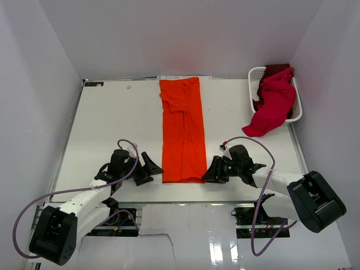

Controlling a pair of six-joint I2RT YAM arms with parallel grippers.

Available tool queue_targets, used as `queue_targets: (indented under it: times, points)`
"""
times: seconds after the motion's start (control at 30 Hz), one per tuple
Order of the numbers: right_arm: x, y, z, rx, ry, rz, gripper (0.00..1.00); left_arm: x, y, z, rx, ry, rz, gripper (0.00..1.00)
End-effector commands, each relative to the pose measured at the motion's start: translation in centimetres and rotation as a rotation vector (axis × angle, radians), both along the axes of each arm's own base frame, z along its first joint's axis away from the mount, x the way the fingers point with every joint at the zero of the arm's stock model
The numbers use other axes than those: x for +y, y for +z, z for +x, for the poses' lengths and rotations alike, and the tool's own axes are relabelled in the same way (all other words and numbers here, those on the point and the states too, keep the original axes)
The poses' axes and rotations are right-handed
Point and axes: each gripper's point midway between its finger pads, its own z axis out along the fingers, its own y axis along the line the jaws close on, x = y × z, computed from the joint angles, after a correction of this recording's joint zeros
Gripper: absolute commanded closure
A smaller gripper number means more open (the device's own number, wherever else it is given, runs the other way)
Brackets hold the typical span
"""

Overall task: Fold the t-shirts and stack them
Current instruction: Grab the bottom of the folded rectangular tshirt with both arms

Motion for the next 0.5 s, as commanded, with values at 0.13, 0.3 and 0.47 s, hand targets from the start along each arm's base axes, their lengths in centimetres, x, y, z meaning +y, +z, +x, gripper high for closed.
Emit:
queue_targets:
  times: [0.13,0.3,0.47]
  points:
    - [0.2,-0.9,0.6,-0.007,-0.014,-0.007,0.54,1.3,-2.5,-1.0,0.052,0.019,0.086,0.07]
    - [0.6,-1.3,0.6,-0.001,-0.009,0.007,0.64,1.2,-2.6,-1.0,0.055,0.017,0.088,0.07]
    - [0.3,-1.9,-0.1,0.023,-0.003,0.002,0.83,1.2,-2.7,-0.9,0.057,0.012,0.090,0.07]
